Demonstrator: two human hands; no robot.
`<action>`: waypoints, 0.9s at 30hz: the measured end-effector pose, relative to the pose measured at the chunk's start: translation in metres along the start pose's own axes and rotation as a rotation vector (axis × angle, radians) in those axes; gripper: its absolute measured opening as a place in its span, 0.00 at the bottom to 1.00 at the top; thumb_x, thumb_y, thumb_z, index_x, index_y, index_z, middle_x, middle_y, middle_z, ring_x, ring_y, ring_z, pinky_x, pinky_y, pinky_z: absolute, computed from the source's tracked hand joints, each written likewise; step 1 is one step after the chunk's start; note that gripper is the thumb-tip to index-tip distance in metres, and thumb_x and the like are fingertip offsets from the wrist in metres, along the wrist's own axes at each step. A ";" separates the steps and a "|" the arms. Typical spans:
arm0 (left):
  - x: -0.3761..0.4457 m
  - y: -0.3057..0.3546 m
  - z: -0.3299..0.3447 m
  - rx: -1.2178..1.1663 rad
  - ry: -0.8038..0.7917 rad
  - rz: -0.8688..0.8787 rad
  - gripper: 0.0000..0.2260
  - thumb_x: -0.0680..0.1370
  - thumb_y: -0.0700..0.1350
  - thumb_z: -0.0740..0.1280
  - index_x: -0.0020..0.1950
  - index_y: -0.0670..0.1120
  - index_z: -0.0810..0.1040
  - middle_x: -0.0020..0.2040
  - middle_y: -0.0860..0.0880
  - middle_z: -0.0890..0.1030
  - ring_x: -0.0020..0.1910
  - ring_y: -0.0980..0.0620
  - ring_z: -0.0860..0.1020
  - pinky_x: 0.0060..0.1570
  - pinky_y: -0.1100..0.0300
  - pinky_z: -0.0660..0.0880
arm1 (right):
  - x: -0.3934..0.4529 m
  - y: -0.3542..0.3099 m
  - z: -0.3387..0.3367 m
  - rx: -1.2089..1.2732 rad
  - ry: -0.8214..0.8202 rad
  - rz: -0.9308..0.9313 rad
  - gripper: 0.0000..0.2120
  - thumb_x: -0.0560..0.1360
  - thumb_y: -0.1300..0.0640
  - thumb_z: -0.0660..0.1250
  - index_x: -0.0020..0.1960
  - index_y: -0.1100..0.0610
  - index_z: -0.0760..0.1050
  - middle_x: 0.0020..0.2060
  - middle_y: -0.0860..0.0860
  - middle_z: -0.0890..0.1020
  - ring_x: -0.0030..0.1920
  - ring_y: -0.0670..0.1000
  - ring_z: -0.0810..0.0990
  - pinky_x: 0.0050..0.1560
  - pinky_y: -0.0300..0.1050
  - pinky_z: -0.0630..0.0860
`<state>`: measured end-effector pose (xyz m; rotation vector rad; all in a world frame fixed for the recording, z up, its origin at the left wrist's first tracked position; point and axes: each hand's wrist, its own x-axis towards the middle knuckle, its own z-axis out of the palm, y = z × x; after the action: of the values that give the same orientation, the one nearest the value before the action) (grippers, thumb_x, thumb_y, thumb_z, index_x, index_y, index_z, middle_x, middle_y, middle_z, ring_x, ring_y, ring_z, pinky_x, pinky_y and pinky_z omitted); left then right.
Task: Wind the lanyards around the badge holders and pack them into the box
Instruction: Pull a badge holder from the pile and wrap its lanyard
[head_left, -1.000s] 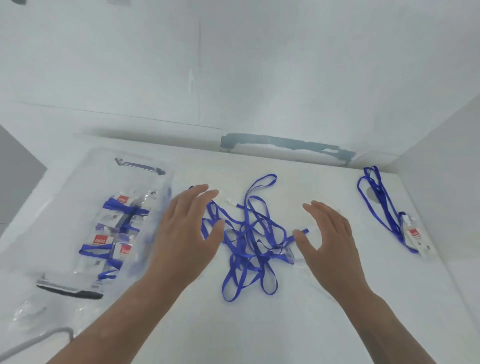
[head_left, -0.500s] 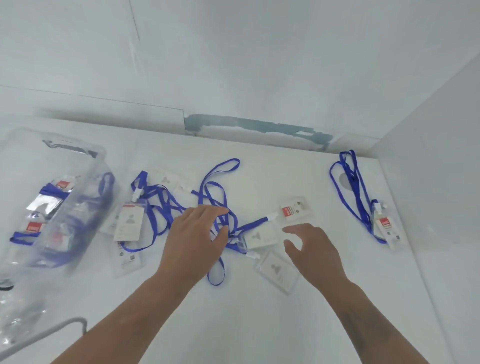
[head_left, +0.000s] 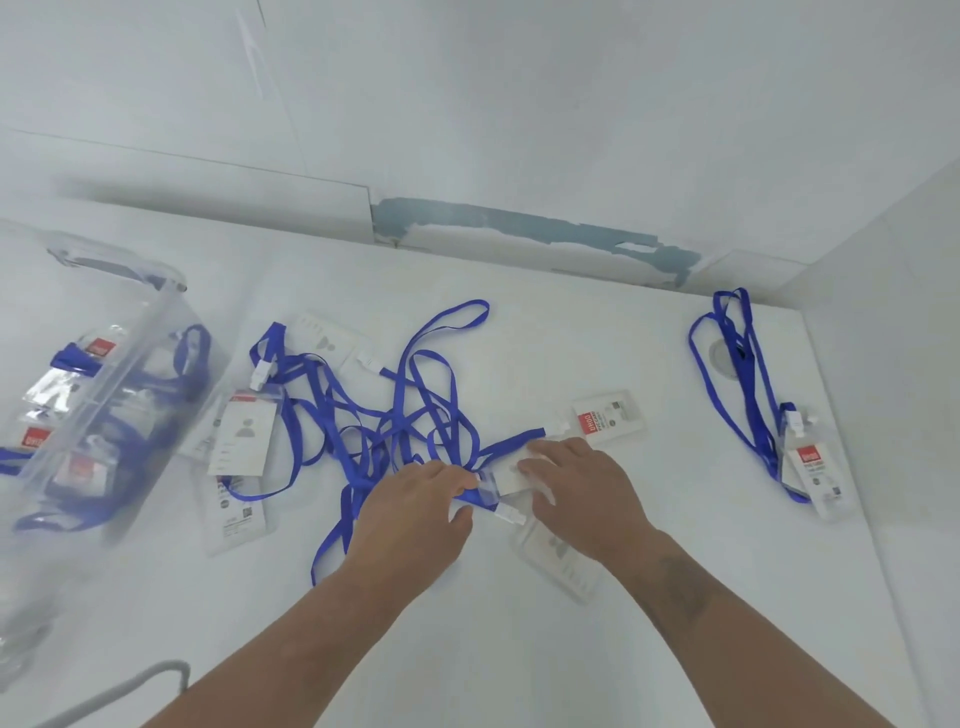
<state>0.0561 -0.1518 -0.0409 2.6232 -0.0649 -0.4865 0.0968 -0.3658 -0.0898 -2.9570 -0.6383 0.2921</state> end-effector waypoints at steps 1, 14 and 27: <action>0.001 0.000 -0.001 -0.001 -0.004 -0.001 0.16 0.81 0.53 0.61 0.69 0.59 0.71 0.63 0.62 0.76 0.60 0.60 0.73 0.60 0.64 0.69 | -0.001 0.001 0.001 -0.013 0.033 -0.029 0.12 0.69 0.54 0.71 0.52 0.48 0.81 0.56 0.45 0.83 0.52 0.52 0.81 0.42 0.45 0.78; 0.000 0.004 -0.026 -0.194 -0.047 -0.176 0.12 0.78 0.62 0.61 0.55 0.59 0.78 0.49 0.64 0.80 0.47 0.62 0.77 0.49 0.62 0.75 | -0.009 -0.024 -0.073 0.738 -0.023 0.497 0.10 0.75 0.55 0.65 0.38 0.45 0.81 0.36 0.39 0.83 0.38 0.40 0.80 0.39 0.34 0.75; -0.001 0.000 -0.057 -1.110 -0.071 -0.398 0.06 0.77 0.41 0.71 0.51 0.51 0.82 0.44 0.52 0.87 0.43 0.54 0.85 0.43 0.58 0.83 | -0.029 -0.095 -0.071 1.729 -0.203 0.782 0.08 0.77 0.60 0.68 0.54 0.61 0.79 0.49 0.53 0.86 0.49 0.52 0.86 0.51 0.44 0.80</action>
<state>0.0752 -0.1269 0.0063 1.5152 0.5530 -0.5327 0.0481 -0.2956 -0.0022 -1.3064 0.6024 0.6954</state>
